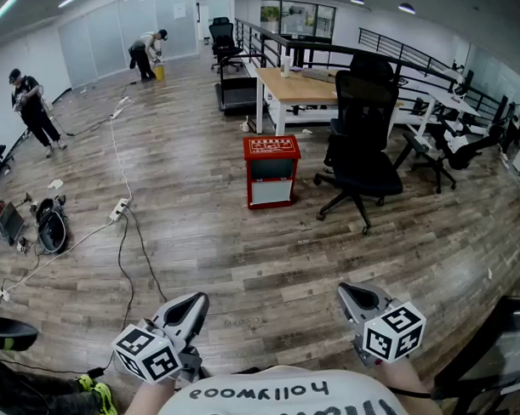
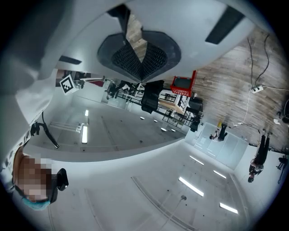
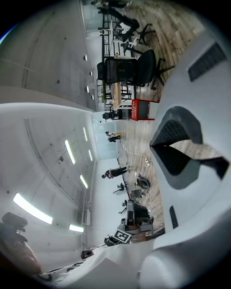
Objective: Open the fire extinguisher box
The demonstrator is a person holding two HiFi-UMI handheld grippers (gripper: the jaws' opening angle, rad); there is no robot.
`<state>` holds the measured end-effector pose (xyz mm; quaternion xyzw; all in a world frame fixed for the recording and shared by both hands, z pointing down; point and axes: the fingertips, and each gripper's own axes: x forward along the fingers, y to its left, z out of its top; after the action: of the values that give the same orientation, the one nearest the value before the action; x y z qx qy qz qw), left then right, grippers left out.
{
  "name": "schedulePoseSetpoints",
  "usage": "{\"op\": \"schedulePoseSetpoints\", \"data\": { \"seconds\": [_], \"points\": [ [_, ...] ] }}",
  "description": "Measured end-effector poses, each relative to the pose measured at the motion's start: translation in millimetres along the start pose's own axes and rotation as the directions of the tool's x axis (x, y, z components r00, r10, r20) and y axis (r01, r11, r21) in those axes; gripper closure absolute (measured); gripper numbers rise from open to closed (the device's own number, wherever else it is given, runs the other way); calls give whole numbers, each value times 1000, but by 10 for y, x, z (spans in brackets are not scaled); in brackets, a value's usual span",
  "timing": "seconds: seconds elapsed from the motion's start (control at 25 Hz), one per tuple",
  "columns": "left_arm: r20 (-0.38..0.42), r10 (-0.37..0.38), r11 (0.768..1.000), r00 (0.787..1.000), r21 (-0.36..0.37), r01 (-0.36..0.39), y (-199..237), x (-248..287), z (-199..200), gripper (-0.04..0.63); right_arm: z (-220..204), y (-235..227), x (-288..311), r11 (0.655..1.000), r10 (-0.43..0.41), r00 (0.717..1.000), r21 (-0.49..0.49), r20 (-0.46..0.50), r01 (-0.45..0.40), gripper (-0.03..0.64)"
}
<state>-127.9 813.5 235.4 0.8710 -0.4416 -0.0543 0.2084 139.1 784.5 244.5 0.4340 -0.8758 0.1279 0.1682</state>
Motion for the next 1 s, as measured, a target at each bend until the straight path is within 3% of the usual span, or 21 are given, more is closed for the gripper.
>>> {"op": "schedulePoseSetpoints", "data": {
  "seconds": [0.4, 0.76, 1.0],
  "points": [
    [4, 3, 1000, 1000, -1, -3, 48, 3, 35, 589, 33, 12, 52, 1000, 5, 1000, 3, 0, -5, 607],
    [1, -4, 1000, 1000, -9, 4, 195, -53, 31, 589, 163, 201, 166, 997, 74, 994, 27, 86, -77, 606],
    [-41, -76, 997, 996, -16, 75, 236, 22, -81, 589, 162, 342, 357, 996, 86, 990, 18, 110, -88, 606]
  ]
}}
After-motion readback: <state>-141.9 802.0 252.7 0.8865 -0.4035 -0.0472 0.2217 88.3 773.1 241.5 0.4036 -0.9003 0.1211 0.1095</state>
